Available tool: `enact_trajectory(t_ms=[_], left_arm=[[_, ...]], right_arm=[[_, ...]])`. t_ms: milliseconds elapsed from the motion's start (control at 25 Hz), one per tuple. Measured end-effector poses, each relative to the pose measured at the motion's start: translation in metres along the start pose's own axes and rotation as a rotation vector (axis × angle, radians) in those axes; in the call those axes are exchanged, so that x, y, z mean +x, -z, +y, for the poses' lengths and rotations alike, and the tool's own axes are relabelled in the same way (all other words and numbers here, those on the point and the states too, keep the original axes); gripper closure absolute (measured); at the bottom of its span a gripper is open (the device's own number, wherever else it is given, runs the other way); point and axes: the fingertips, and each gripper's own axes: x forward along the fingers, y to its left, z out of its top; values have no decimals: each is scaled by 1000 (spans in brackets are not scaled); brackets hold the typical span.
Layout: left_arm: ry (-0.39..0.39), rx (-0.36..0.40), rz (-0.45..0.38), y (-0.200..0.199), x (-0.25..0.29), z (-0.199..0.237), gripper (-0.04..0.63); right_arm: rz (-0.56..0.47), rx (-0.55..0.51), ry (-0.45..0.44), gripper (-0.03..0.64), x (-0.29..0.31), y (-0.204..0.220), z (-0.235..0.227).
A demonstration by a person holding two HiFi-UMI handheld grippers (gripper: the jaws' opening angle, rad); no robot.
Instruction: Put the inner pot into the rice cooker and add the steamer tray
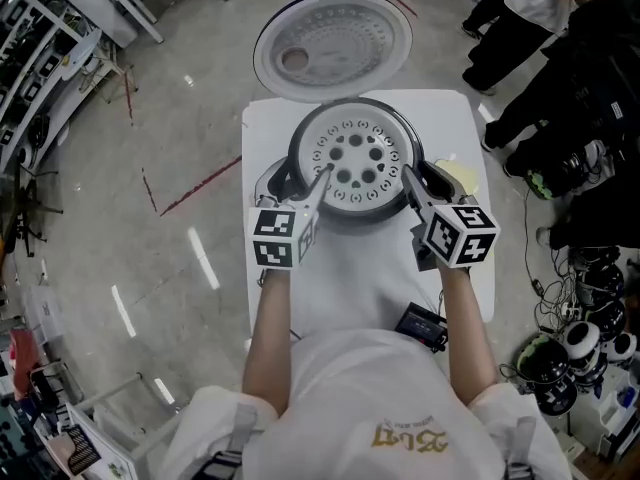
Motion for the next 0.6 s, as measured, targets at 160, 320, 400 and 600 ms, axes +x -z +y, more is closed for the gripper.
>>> enact_trajectory(t_ms=[160,320,400,600], left_arm=[[26,-50,-34,0,-14,-9,336],[69,-82,-56,2,-30,-22,412],[91,-93,-60,4,-36,-30,433],[139,-116,-62,14,-58,-50,508]], right_arm=[[-35,51,-36,495,-15,4,11],[-46,90,-44,509,-31,15,19],[-41,100,-43,515,-39,22,22],[-67,119,-51,572,-63,36,35]])
